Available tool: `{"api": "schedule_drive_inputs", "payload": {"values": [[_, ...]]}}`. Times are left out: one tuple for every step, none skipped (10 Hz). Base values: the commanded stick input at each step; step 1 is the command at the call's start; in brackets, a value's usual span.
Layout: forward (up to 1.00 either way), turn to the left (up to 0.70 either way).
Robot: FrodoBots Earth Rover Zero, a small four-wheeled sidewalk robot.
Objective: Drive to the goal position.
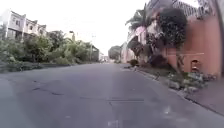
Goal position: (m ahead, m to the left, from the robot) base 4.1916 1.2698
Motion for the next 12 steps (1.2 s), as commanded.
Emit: {"api": "schedule_drive_inputs", "payload": {"values": [[1.0, -0.39], [1.0, -0.32], [1.0, -0.26], [1.0, -0.2], [1.0, -0.14], [1.0, -0.07], [1.0, -0.01], [1.0, 0.0], [1.0, 0.0], [1.0, 0.0], [1.0, 0.0], [1.0, 0.02]]}}
